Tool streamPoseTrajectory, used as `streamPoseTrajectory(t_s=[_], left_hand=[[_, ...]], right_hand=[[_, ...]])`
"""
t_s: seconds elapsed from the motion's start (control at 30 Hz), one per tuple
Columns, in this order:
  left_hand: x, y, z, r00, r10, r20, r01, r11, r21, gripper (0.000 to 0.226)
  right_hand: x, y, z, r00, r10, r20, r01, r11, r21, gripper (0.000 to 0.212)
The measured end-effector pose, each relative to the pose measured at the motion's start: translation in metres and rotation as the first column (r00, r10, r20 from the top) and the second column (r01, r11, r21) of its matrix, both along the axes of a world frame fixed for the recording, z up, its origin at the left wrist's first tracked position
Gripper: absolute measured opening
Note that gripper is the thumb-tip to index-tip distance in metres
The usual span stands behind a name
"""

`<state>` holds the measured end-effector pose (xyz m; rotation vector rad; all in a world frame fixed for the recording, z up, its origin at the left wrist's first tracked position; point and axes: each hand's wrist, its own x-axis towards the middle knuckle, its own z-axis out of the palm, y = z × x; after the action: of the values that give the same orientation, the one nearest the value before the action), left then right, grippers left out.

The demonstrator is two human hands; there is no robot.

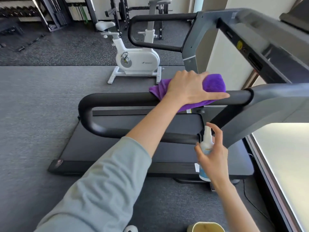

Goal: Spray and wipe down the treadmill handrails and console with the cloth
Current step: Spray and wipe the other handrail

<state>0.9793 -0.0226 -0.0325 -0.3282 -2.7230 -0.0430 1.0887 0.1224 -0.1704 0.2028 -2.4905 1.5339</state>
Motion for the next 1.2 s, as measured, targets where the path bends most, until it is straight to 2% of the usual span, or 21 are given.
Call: streamPoseTrajectory(t_s=[0.17,0.23,0.4,0.57,0.7,0.87,1.0,1.2], left_hand=[[-0.010,0.066,0.001,0.996,-0.075,-0.051,0.072,0.996,-0.049,0.105],[-0.009,0.071,0.001,0.995,-0.078,-0.060,0.076,0.997,-0.035,0.102],[-0.002,0.030,0.004,1.000,-0.028,0.000,0.028,0.998,0.055,0.095],[0.032,-0.041,-0.003,0.997,0.031,-0.068,-0.023,0.993,0.116,0.091],[0.065,-0.094,-0.010,0.979,0.150,-0.140,-0.122,0.974,0.190,0.090],[0.095,-0.138,-0.021,0.902,0.369,-0.226,-0.313,0.916,0.250,0.090],[0.108,-0.163,-0.024,0.851,0.473,-0.229,-0.409,0.869,0.277,0.090],[0.125,-0.167,-0.031,0.750,0.625,-0.217,-0.483,0.742,0.465,0.083]], right_hand=[[-0.007,0.014,0.006,1.000,-0.028,0.002,0.028,1.000,0.010,0.066],[-0.009,0.018,0.009,0.999,-0.036,-0.003,0.036,0.999,0.005,0.066],[-0.008,0.023,0.010,0.998,-0.066,-0.023,0.066,0.998,-0.011,0.065],[0.001,0.012,0.011,0.999,-0.045,-0.005,0.045,0.999,-0.018,0.063],[0.006,-0.006,0.012,0.999,-0.011,-0.030,0.011,1.000,-0.003,0.064],[0.009,-0.026,0.011,0.998,0.047,-0.034,-0.047,0.999,-0.009,0.067],[0.010,-0.034,0.013,0.998,0.060,-0.033,-0.060,0.998,-0.014,0.067],[0.013,-0.042,0.017,0.995,0.093,-0.029,-0.093,0.996,-0.010,0.066]])
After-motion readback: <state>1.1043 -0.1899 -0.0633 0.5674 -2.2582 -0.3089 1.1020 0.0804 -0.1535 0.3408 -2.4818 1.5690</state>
